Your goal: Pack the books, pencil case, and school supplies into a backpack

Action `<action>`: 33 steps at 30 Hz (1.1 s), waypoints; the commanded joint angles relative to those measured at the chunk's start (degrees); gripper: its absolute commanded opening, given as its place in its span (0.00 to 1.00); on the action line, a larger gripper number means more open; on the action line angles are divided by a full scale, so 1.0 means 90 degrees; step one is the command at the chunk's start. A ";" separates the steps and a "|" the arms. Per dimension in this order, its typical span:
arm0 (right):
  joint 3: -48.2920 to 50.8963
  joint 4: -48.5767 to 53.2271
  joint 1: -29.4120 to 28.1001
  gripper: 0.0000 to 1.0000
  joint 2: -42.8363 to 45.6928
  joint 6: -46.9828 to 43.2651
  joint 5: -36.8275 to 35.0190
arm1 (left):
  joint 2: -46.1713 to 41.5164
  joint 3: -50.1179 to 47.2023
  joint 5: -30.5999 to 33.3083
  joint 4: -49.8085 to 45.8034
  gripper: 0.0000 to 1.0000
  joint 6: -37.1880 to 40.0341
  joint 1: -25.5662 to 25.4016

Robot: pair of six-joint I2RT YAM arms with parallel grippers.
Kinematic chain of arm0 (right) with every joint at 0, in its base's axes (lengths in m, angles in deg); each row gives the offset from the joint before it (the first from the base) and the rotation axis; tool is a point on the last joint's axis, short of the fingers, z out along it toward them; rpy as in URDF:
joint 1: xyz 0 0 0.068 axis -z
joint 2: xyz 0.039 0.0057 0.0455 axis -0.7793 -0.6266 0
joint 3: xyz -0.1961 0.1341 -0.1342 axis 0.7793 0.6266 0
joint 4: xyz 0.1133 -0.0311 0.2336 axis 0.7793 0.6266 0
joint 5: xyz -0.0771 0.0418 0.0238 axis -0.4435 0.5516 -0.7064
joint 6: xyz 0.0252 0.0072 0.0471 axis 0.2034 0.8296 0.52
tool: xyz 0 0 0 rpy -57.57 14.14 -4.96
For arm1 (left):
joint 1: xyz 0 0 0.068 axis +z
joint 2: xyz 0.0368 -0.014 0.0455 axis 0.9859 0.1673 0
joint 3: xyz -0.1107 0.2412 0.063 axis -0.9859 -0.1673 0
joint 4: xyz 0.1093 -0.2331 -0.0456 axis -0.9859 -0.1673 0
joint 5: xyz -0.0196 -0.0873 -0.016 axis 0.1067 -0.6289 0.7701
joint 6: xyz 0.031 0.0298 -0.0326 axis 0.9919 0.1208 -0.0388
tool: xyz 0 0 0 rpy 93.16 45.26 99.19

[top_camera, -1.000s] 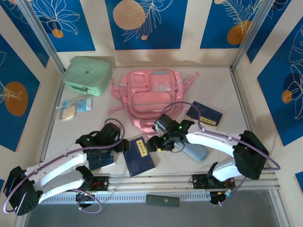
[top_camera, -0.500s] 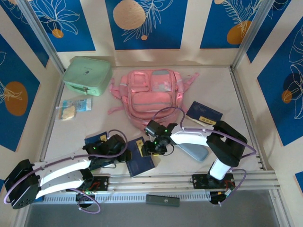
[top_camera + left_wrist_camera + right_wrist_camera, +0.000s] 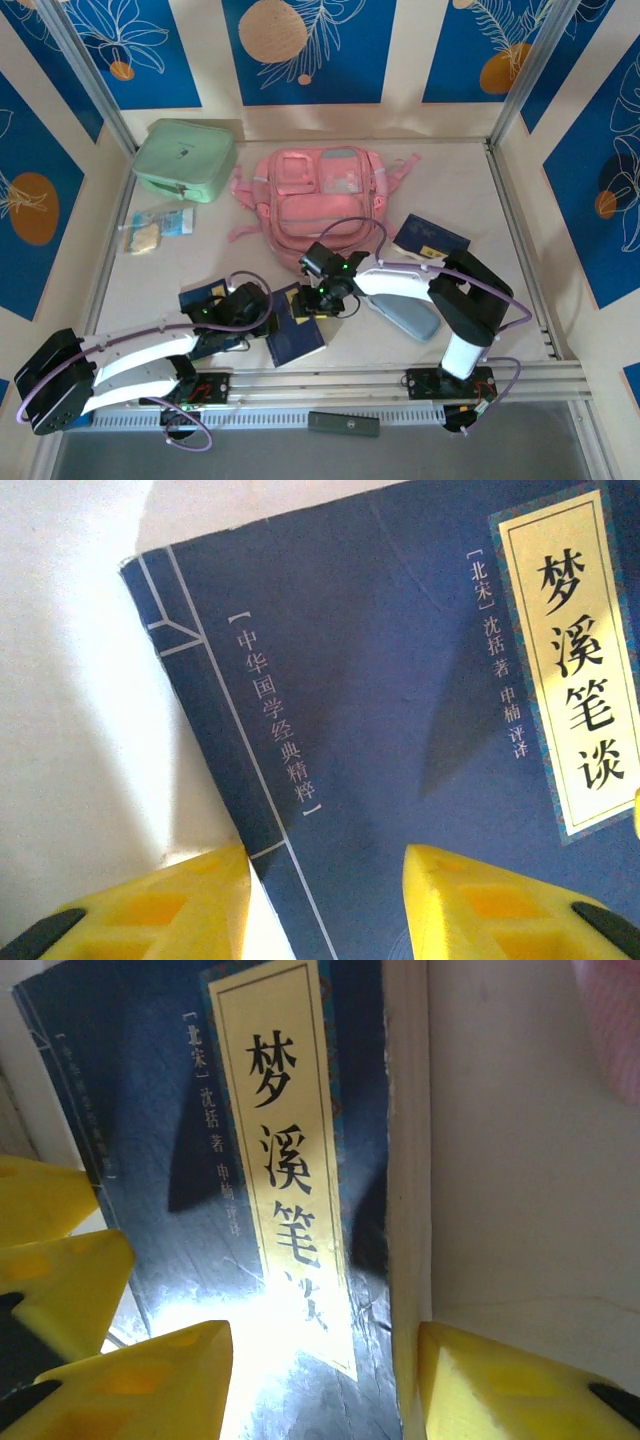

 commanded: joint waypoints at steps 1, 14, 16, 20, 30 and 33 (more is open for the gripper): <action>-0.0082 0.0026 -0.0002 0.54 0.0123 0.0076 0.0275 | -0.0052 -0.0006 0.0221 0.0048 0.44 -0.0067 0.0142; -0.0263 0.0010 -0.0330 0.65 -0.0345 0.0439 0.0211 | 0.0135 -0.0135 -0.0070 0.0302 0.45 -0.0309 0.0148; -0.0332 -0.0032 -0.0313 0.64 -0.0413 0.0511 0.0325 | 0.0184 -0.0106 -0.0019 0.0189 0.45 -0.0313 0.0154; -0.0512 0.0159 -0.0404 0.64 -0.0187 0.0360 0.0255 | 0.0196 -0.0105 0.0056 0.0067 0.45 -0.0306 0.0154; -0.0905 0.0930 -0.0485 0.59 0.0175 0.0112 -0.0135 | 0.0112 -0.0093 0.0331 -0.0276 0.44 -0.0229 0.0152; -0.0920 0.0909 -0.0463 0.53 0.0178 0.0116 -0.0047 | 0.0107 -0.0103 0.0339 -0.0260 0.44 -0.0252 0.0149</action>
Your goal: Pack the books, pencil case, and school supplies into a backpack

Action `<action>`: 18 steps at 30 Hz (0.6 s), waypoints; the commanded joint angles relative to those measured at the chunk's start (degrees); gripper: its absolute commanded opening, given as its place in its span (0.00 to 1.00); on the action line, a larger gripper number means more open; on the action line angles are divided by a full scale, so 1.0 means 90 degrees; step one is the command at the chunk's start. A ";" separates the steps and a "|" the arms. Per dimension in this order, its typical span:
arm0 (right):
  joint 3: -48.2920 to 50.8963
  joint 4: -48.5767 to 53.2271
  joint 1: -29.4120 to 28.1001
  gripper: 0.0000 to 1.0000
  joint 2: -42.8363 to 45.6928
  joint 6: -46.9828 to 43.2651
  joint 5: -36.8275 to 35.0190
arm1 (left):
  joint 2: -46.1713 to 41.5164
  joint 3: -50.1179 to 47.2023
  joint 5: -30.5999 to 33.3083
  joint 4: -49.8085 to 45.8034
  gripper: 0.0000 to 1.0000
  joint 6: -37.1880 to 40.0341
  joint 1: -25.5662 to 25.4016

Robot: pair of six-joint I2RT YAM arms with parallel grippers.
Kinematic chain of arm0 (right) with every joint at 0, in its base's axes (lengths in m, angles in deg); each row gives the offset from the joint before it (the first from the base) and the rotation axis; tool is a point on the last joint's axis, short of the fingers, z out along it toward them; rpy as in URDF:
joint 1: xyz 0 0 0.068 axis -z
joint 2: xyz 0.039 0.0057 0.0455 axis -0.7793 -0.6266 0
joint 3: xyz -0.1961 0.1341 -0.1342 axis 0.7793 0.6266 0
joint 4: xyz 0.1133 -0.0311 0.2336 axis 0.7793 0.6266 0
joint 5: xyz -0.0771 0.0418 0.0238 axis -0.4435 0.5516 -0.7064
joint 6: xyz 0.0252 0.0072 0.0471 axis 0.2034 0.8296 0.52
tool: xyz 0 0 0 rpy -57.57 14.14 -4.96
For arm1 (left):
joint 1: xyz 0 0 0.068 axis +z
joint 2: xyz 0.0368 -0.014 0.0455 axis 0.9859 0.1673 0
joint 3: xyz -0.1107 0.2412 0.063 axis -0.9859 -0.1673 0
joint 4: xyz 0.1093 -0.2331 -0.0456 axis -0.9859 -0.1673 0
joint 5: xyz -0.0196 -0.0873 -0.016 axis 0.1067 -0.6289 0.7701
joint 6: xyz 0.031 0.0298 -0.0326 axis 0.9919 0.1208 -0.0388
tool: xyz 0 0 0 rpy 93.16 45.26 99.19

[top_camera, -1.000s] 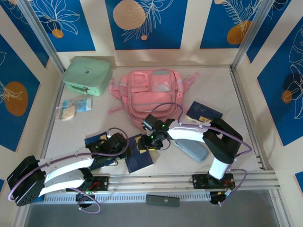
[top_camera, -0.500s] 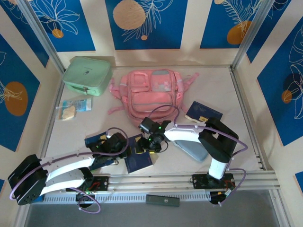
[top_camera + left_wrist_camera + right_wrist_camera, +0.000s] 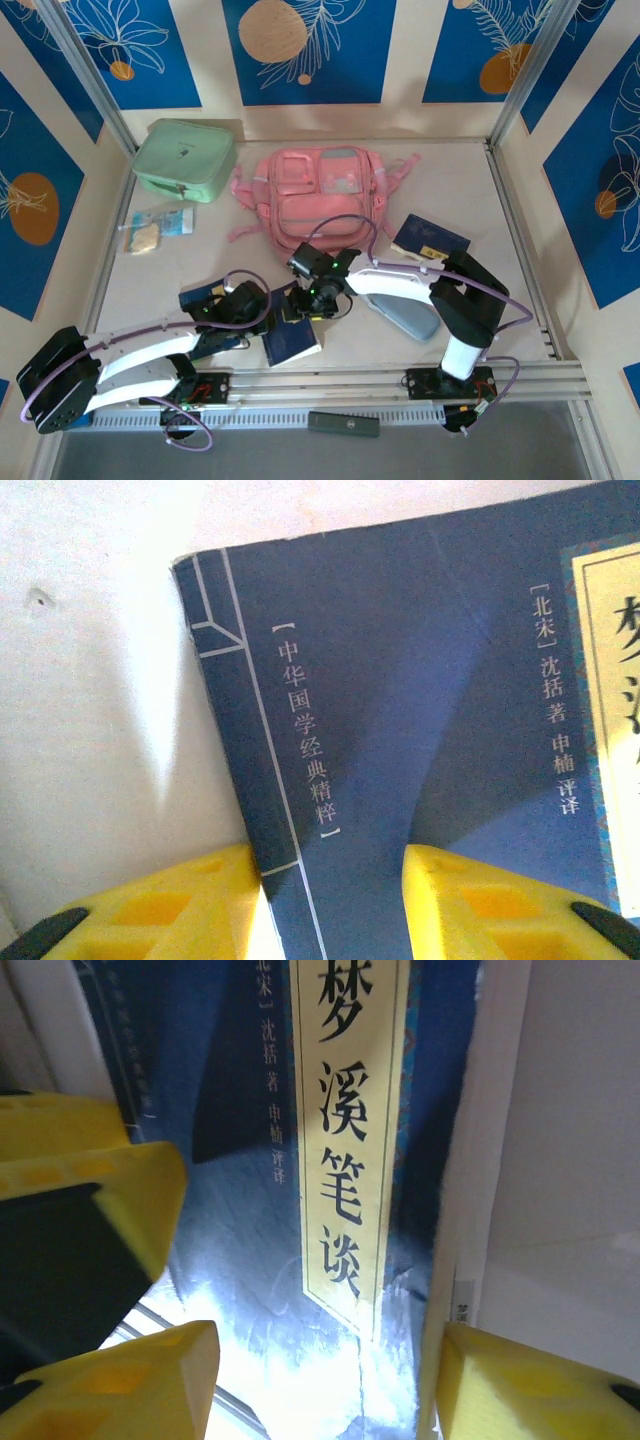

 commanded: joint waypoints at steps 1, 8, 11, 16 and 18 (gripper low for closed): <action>-0.0162 -0.0044 -0.0047 0.51 0.0205 -0.0054 0.0170 | -0.0034 -0.0064 0.0134 -0.0297 0.44 -0.0035 0.0040; -0.0071 -0.0150 -0.0048 0.38 0.0279 0.0054 0.0189 | 0.0002 -0.0084 0.0122 -0.0243 0.45 -0.0028 0.0040; 0.0002 -0.0235 -0.0058 0.30 0.0316 0.0108 0.0219 | -0.0006 -0.0095 0.0131 -0.0234 0.45 -0.0039 0.0042; 0.0046 -0.0247 -0.0077 0.19 0.0512 0.0134 0.0198 | -0.0108 -0.0108 0.0170 -0.0256 0.45 -0.0060 0.0040; 0.0066 -0.0278 -0.0088 0.13 0.0610 0.0123 0.0171 | -0.0162 -0.0073 0.0195 -0.0311 0.45 -0.0032 0.0045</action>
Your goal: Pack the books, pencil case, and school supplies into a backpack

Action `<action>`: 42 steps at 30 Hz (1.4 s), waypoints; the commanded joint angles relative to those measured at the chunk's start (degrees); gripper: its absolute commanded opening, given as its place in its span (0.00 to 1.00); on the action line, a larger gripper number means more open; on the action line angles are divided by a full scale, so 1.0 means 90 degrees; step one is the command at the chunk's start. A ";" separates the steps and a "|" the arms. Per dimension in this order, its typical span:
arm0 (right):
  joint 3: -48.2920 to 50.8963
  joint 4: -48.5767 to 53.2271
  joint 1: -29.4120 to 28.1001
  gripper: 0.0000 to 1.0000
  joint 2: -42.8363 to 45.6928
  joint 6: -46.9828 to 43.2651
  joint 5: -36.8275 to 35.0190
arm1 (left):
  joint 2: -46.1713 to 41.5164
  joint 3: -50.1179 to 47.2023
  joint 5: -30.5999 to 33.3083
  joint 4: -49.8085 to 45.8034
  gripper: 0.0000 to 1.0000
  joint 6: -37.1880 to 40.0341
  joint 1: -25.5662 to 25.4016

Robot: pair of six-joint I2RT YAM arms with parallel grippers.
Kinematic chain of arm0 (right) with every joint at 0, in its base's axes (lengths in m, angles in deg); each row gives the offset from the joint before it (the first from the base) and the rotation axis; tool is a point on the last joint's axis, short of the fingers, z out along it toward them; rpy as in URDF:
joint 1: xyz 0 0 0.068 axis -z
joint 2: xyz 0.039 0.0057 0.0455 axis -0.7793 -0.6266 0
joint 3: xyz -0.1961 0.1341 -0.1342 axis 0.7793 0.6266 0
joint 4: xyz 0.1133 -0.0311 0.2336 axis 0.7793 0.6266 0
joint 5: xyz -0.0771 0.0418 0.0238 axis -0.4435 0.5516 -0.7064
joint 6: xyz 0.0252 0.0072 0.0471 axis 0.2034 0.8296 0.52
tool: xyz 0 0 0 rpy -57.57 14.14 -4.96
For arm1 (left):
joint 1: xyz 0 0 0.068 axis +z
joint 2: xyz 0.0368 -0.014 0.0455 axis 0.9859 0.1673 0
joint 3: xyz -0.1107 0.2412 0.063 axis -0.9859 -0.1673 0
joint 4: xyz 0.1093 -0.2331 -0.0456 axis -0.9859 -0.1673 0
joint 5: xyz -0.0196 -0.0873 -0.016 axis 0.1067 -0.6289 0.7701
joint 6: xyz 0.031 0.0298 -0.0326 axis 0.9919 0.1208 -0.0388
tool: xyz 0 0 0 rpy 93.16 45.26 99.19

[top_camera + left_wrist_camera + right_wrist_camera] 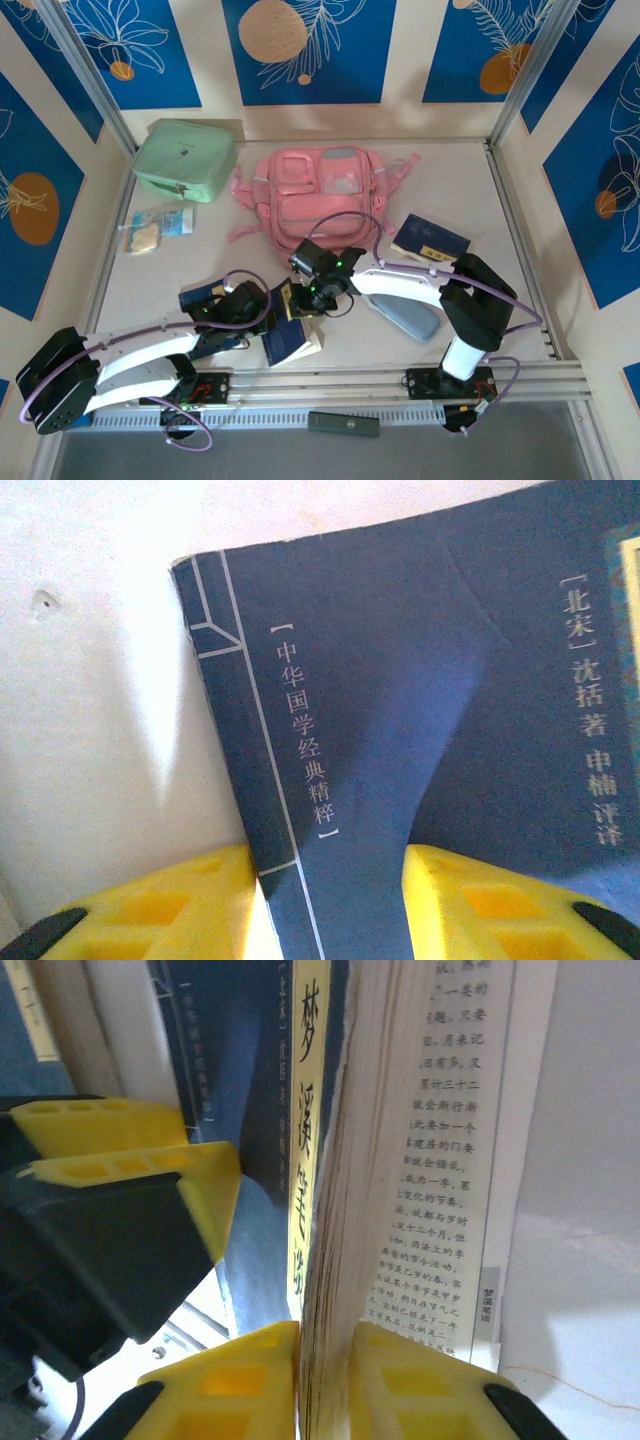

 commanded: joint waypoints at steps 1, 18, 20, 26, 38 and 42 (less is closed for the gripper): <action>0.0070 -0.0184 -0.0071 0.10 0.0355 0.0011 0.0138 | -0.0140 -0.0053 0.0201 -0.0318 0.45 -0.0034 0.0040; 0.0224 -0.0359 -0.0314 0.00 0.2243 0.0090 -0.0221 | -0.2057 0.1773 0.0546 -0.2630 0.52 0.1402 0.0833; 0.0163 -0.0210 -0.0245 0.00 0.2577 0.0035 -0.0329 | -0.2037 0.2228 0.0404 -0.2832 0.54 0.1663 0.1083; 0.0194 -0.0230 0.0654 0.00 0.3424 -0.0171 0.0235 | -0.2078 0.3100 -0.0304 -0.2638 0.63 0.1952 0.1440; 0.0252 -0.0952 0.2889 0.00 0.3734 -0.0160 0.2247 | -0.1474 0.2414 -0.2556 0.0599 0.69 0.1135 0.1403; 0.0324 -0.1407 0.3110 0.00 0.3706 0.0009 0.2623 | -0.1237 0.2409 -0.2498 0.1032 0.70 0.1000 0.1310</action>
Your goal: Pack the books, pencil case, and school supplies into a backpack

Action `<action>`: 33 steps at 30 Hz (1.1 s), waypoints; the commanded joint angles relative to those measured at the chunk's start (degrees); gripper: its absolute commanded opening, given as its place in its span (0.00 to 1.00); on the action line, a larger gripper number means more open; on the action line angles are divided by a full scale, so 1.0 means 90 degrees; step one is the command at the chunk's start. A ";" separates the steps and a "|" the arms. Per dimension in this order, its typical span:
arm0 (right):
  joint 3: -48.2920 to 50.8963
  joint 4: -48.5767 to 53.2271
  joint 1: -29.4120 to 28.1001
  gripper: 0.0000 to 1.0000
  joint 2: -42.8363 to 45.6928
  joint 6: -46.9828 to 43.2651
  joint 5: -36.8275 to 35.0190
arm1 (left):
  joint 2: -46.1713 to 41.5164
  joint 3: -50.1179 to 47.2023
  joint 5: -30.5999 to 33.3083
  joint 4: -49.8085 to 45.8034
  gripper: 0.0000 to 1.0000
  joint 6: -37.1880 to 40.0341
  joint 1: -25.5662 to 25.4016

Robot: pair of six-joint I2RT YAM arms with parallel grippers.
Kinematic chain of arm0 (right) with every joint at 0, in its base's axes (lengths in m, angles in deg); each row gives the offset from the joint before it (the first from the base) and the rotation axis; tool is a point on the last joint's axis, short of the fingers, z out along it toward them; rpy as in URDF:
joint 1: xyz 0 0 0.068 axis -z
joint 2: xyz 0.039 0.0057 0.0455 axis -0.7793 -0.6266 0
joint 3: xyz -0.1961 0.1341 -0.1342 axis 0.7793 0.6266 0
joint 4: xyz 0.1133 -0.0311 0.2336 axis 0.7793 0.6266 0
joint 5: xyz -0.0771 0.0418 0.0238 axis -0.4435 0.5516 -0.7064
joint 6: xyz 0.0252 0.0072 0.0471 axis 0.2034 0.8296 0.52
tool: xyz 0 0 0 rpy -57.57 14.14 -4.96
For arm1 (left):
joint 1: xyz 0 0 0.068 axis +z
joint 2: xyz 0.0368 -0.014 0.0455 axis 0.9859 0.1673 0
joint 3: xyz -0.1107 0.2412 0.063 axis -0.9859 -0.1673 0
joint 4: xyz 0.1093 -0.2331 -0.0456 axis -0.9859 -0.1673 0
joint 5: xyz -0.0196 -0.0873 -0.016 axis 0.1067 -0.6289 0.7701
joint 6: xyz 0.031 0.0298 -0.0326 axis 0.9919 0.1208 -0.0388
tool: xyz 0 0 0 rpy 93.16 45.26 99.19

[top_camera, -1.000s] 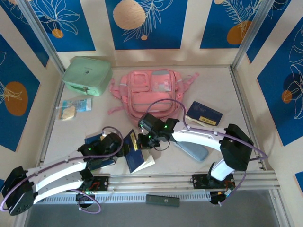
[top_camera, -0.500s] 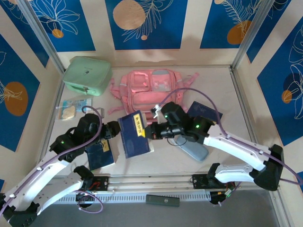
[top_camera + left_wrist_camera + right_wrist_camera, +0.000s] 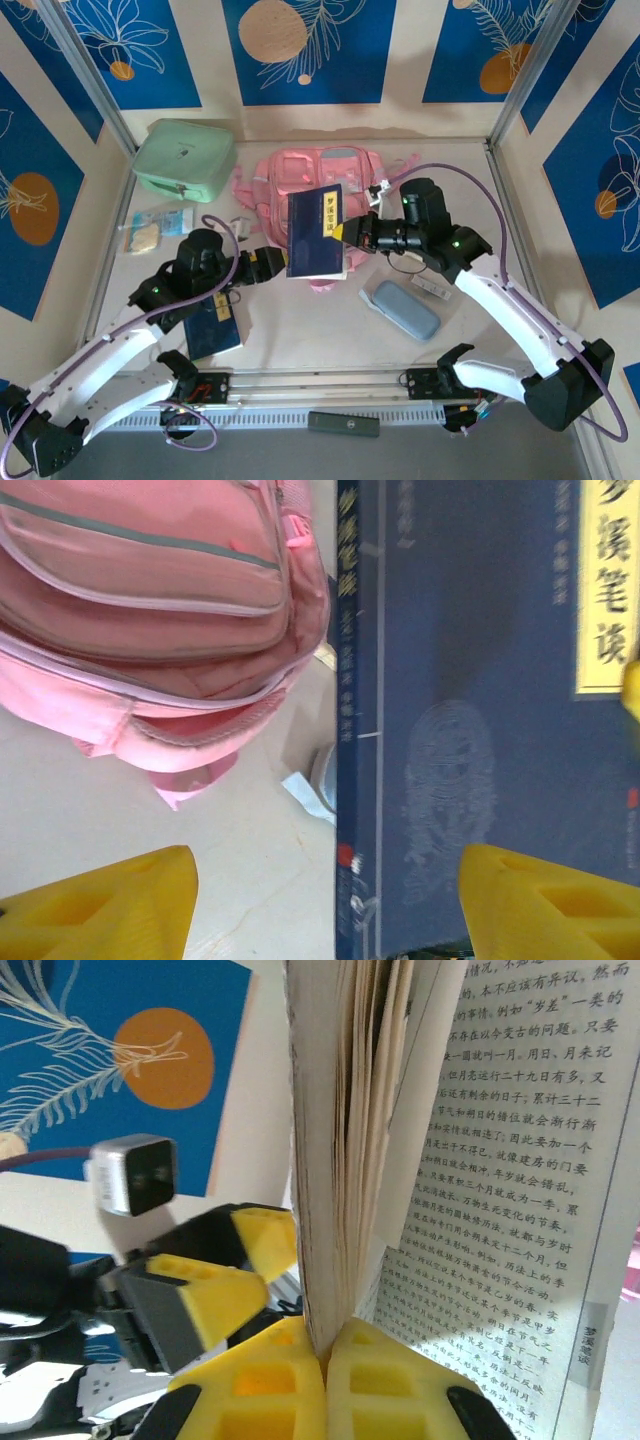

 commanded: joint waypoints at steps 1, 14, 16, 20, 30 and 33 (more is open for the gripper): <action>0.0099 -0.0718 0.0118 0.00 0.0053 0.0116 0.0849 | 0.0091 0.0005 -0.0337 0.0938 0.70 -0.0256 -0.0077; 0.0523 -0.1283 0.0502 0.00 -0.0226 0.0341 0.1218 | 0.0527 0.0063 -0.0445 0.2032 0.47 -0.0553 -0.0388; 0.0556 -0.1296 0.0515 0.00 -0.0245 0.0301 0.1219 | 0.0576 0.0073 -0.0458 0.2030 0.41 -0.0559 -0.0393; 0.0491 -0.1101 0.0570 0.00 -0.0382 0.0121 0.1210 | 0.0623 0.0025 -0.0541 0.2237 0.26 -0.0643 -0.0407; 0.0786 -0.0591 0.0704 0.57 -0.0235 -0.0146 0.1167 | 0.0736 0.0226 -0.0460 0.2589 0.00 -0.0782 -0.0411; 0.0949 -0.0689 0.0697 0.75 -0.0196 -0.0047 0.1562 | 0.0885 0.0304 -0.0599 0.3030 0.00 -0.1032 -0.0424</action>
